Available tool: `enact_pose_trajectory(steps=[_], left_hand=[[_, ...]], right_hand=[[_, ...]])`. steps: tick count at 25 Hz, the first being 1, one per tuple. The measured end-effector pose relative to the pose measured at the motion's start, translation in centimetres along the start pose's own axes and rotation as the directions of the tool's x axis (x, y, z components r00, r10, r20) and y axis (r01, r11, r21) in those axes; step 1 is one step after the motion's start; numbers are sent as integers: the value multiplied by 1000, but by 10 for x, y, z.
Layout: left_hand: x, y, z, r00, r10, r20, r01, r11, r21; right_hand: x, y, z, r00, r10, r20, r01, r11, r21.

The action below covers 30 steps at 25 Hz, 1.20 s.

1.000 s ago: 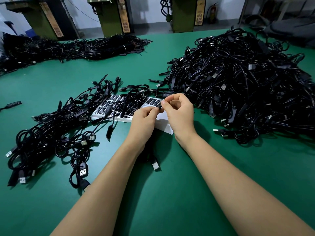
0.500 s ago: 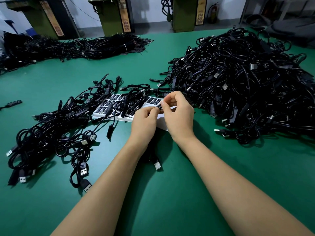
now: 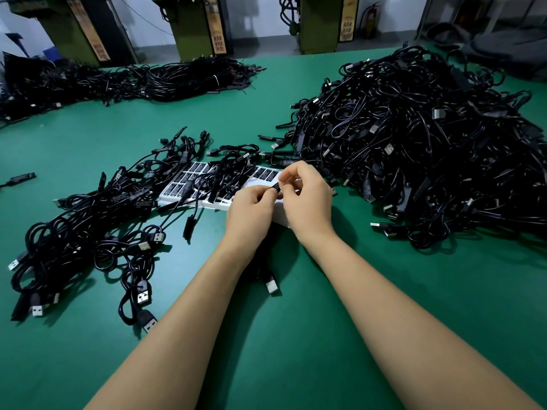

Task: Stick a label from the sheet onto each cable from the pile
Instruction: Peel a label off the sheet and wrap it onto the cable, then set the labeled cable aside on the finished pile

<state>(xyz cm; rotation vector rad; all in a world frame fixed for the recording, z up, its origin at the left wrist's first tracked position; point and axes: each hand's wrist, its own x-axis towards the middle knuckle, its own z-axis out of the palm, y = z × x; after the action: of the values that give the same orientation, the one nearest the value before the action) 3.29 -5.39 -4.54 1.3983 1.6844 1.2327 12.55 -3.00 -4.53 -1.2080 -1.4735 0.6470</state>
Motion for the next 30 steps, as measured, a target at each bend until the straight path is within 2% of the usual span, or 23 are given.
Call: enact_pose_trajectory(steps=[10,15,18,22,26,30], left_hand=[[-2,0,-3,1000,-17,-1,17,999,-34],[-4,3,-10,996,24,81,-11,986,-166],[-4,3,-12,994,-2,106,26,975,-221],[-5,4,-10,993,85,84,-68,980,-187],[-4,4,-8,996,77,48,-67,982,-178],[-1,3,-10,999,-9,42,15,988,-151]], right_hand=[[8,6,-5,964,258,56,-263,921,288],[10,8,-11,944,177,280,-249,936,248],[11,8,-16,941,174,290,-276,890,362],[11,8,-17,943,191,274,-302,838,455],[12,10,-18,935,197,295,-312,851,422],[18,13,-18,926,218,309,-333,858,392]])
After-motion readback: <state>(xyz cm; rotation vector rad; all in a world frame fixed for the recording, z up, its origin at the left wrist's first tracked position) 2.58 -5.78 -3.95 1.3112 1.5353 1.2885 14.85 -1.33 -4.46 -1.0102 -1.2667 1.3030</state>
